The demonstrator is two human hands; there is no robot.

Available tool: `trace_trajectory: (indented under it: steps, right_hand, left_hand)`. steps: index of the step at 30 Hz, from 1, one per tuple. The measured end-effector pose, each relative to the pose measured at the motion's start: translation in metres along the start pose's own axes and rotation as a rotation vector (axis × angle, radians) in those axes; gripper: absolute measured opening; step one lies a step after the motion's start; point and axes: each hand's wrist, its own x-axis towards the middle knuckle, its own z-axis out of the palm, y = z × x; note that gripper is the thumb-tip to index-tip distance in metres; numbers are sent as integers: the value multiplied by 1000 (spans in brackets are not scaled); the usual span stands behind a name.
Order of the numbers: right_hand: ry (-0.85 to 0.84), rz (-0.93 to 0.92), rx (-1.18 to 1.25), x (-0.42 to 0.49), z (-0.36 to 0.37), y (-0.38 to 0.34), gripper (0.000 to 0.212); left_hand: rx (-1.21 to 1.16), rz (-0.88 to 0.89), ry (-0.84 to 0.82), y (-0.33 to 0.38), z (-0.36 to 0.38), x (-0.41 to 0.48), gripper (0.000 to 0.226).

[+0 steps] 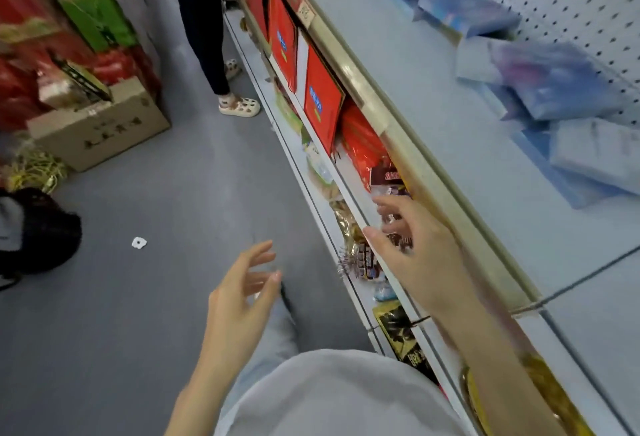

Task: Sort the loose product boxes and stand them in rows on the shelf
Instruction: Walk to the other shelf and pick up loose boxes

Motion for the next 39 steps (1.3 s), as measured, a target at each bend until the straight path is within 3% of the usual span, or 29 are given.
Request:
trace_trajectory:
  steps: [4,12,15,21,27,35,39]
  right_hand:
    - [33,125,77,80,49,-12,32]
    - [156,201,105,225,80,-81,31]
    - [256,233,111,275,76,-85,28]
    - [258,252,140,389,74,-75,37]
    - [284,343,188,488,55,-65,37]
    - [332,436,209,599,46,-64,33]
    - [350,487,249,663,59,-65,32]
  left_hand:
    - [20,-31,-60,-20,-37,104,31]
    - [143,179,-282,44,-95,335,29]
    - [108,258,-302,73,-89,403,27]
    - [-74,182,-418,85,-46,494,26]
    - [-45,137,-491,102,-24,594,22]
    - [-36,215,-539,134,-7,729,22]
    - [21,278,-593,145,1,800,34]
